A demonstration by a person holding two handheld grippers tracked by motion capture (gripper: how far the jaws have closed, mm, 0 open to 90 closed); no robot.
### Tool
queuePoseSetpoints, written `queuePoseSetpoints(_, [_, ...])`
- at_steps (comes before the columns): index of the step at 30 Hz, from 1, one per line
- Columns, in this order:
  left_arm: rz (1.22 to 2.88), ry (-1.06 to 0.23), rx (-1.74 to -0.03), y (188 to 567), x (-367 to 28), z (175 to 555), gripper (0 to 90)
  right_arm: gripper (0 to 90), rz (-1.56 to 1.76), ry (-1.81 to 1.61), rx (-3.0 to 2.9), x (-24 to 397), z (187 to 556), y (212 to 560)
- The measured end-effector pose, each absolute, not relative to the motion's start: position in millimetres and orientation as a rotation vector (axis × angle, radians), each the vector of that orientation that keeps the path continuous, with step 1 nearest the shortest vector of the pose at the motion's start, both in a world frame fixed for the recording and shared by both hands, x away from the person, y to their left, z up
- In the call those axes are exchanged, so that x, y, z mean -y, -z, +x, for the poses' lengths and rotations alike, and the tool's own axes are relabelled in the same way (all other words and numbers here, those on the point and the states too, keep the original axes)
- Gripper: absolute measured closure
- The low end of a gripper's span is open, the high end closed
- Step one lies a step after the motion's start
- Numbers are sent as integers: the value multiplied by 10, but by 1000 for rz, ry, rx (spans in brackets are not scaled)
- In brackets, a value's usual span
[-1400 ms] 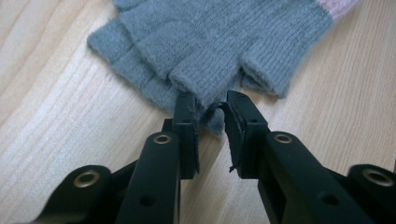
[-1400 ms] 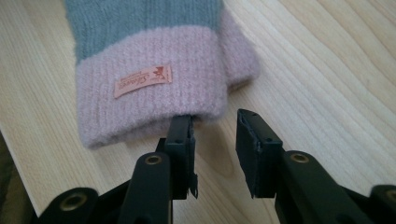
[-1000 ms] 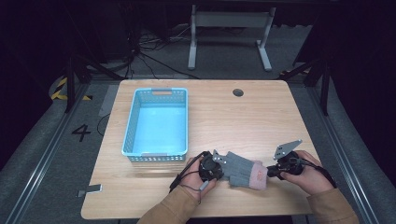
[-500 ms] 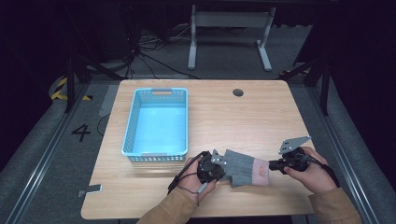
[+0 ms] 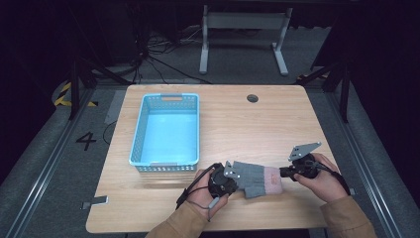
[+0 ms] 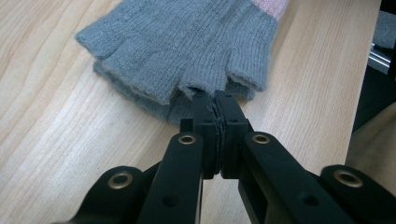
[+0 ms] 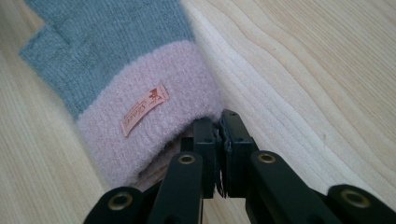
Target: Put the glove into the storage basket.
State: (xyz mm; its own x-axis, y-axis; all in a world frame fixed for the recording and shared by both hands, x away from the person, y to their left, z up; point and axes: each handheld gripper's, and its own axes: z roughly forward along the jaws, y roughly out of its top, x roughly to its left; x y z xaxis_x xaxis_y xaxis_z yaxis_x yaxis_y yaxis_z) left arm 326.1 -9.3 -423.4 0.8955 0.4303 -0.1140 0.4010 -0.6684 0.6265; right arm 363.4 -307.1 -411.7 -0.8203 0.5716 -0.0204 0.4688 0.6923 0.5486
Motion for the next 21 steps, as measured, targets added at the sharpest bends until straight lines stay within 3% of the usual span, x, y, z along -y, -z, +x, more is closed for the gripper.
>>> queuePoseSetpoints(17, [2414, 4, -610, 4380, 128, 3309, 886, 863, 867, -803, -2719, 3068, 3705, 4242])
queuePoseSetpoints(21, [2428, -6, -618, 4392, 121, 3316, 822, 791, 866, -770, -2717, 3085, 3704, 4247])
